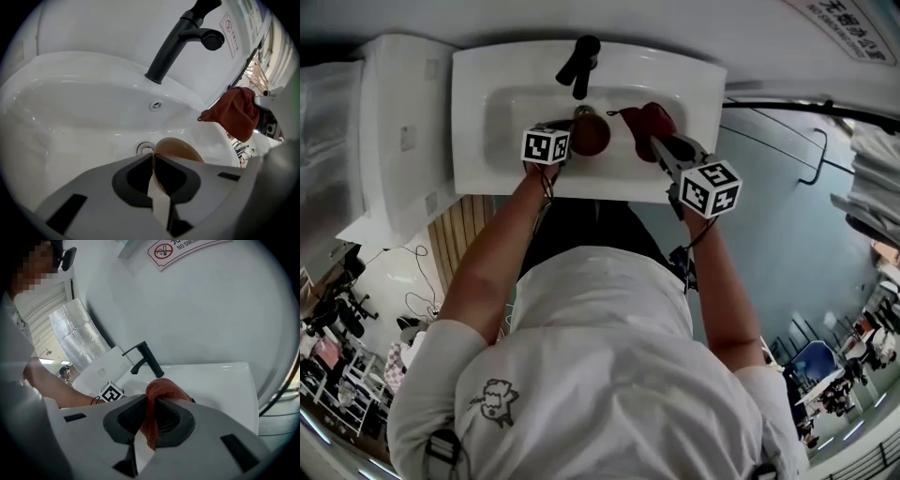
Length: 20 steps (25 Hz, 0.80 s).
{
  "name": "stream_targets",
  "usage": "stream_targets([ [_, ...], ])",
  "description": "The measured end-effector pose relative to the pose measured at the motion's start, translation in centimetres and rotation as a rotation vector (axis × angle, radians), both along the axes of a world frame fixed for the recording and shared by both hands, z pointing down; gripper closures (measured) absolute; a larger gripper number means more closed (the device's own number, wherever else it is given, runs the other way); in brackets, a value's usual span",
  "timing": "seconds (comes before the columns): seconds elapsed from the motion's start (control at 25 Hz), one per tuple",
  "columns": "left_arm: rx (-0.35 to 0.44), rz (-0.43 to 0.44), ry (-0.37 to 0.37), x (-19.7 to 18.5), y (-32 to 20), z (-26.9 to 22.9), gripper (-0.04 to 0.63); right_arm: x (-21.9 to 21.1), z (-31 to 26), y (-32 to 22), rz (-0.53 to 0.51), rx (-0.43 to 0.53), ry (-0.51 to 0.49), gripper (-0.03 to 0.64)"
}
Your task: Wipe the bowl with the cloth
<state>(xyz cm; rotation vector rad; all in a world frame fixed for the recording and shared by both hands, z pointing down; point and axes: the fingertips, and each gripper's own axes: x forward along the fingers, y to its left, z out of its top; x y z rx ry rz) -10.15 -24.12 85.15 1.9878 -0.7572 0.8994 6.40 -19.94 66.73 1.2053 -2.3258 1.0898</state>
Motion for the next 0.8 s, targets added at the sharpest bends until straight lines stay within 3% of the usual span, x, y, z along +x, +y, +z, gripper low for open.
stream_targets([
  [0.44,-0.078,-0.023,-0.027,0.0,0.7,2.2,0.558,0.0,0.6,0.0,-0.009,-0.032,-0.012,0.562],
  [0.6,-0.099,-0.033,-0.025,0.0,0.9,2.0,0.473,0.3,0.2,-0.2,-0.015,-0.021,-0.012,0.563],
  [0.8,-0.057,-0.069,-0.012,-0.8,-0.1,0.2,0.444,0.4,-0.5,-0.2,-0.047,-0.004,0.001,0.562],
])
